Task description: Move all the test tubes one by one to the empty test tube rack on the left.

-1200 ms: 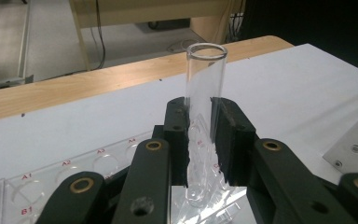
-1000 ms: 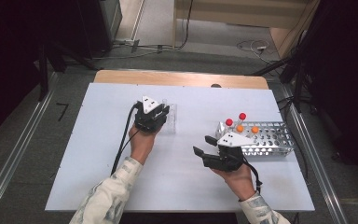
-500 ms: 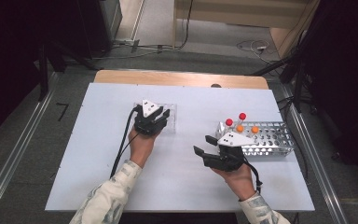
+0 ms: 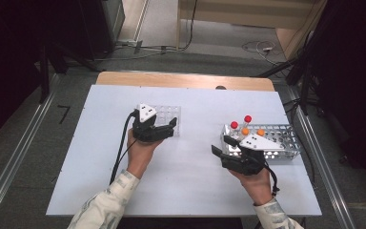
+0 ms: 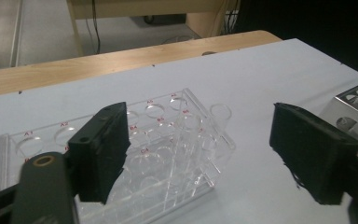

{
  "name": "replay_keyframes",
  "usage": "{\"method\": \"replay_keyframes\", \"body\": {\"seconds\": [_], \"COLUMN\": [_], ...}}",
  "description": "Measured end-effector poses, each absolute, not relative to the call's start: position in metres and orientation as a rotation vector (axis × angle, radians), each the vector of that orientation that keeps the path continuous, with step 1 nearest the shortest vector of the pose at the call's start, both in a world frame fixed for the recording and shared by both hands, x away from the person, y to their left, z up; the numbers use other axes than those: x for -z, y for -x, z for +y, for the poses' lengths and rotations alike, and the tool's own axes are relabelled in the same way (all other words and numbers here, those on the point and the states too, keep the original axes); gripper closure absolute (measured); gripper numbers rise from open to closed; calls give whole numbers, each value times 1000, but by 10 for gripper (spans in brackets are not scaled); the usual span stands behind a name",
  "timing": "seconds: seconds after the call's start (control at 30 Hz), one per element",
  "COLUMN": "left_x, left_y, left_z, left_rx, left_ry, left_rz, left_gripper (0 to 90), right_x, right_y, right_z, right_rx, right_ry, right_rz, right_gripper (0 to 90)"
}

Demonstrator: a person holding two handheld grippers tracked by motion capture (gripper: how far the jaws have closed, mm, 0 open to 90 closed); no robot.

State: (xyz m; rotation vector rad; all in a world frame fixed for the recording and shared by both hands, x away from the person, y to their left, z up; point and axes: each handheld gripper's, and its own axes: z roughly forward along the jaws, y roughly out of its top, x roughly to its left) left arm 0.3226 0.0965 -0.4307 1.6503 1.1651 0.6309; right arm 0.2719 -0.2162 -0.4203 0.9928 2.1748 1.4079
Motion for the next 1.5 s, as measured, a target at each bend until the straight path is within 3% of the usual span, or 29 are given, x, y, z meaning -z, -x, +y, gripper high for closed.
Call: {"method": "replay_keyframes", "body": {"seconds": [0.47, 1.03, 1.5], "left_x": [434, 435, 437], "left_y": [-308, -305, -305], "left_z": [89, 87, 85], "left_rx": [-584, -578, -575], "left_ry": [-1697, -1704, -1712], "left_rz": [1123, 1119, 1119], "left_gripper": [161, 164, 163], "right_x": [408, 445, 457], "right_y": [-278, -296, -307], "right_z": [-256, -264, -262], "right_rx": [-1379, -1203, -1175], "right_ry": [-1078, -1228, -1271], "right_rz": [1967, 1964, 1976], "right_gripper": [477, 535, 708]}}
